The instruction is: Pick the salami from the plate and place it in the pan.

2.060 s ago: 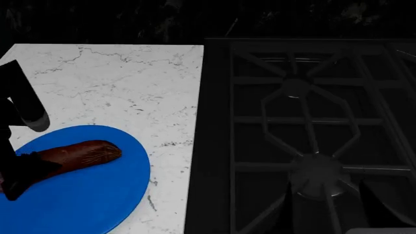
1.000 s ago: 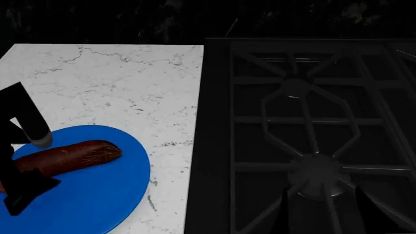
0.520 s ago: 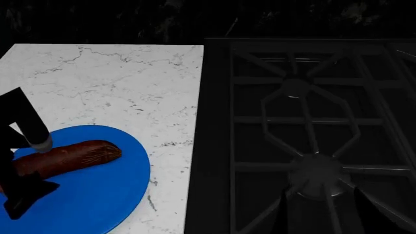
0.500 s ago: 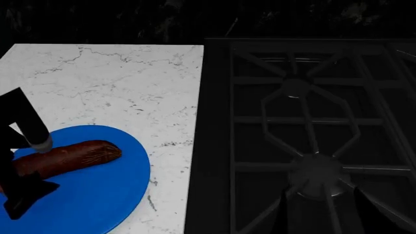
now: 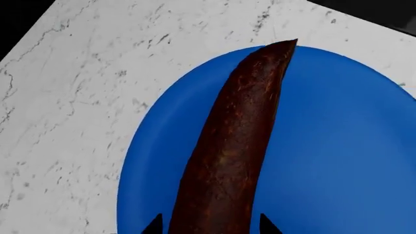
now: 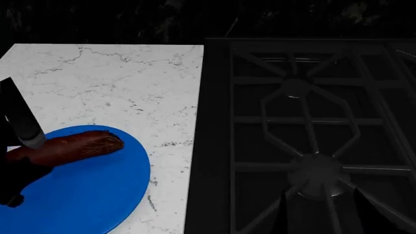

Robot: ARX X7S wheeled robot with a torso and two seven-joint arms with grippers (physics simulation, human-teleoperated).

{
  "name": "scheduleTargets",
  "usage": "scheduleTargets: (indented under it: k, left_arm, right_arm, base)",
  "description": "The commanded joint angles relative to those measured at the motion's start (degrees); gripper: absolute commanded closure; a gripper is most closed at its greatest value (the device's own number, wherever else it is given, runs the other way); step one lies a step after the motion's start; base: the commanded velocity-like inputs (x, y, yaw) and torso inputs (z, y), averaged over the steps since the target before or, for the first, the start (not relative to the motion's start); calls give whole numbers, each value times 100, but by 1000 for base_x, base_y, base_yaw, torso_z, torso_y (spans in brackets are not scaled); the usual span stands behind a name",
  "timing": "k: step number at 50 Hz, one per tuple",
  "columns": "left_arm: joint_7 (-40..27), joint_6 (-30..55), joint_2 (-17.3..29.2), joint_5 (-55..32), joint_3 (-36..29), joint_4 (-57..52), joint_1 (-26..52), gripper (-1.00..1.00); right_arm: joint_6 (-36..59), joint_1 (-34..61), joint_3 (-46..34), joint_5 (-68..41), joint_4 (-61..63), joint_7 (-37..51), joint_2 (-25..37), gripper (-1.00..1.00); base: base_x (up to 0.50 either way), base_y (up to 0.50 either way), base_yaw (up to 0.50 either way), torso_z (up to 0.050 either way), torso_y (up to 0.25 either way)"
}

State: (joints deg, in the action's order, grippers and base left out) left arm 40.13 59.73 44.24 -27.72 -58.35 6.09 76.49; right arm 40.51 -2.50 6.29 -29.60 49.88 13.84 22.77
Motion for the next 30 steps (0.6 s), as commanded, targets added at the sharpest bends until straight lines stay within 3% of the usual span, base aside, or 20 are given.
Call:
scheduleTargets:
  k: [1, 8, 14, 21, 30]
  left_arm:
    - [-34, 432, 662, -358, 431, -1440, 540, 100]
    - [123, 502, 786, -429, 417, -2094, 807, 100]
    - [-258, -44, 613, -481, 681, -2008, 356, 100]
    - [15, -39, 503, -359, 445, -1976, 585, 100]
    - [405, -178, 350, -94, 205, -1625, 1031, 100]
  right_arm:
    - [23, 167, -111, -27, -41, 33, -13, -100]
    - [-66, 585, -259, 0, -329, -42, -55, -100]
    - [-486, 768, -339, 28, -747, -316, -154, -100]
    - [-752, 854, -410, 112, -1146, -429, -245, -100]
    - [-962, 671, -336, 118, -1096, -373, -344, -100]
  base:
    - [0, 0, 0, 0, 10]
    - [0, 0, 0, 0, 0]
    - [0, 0, 0, 0, 0]
    - [0, 0, 0, 0, 0]
    - [1, -483, 0, 0, 0]
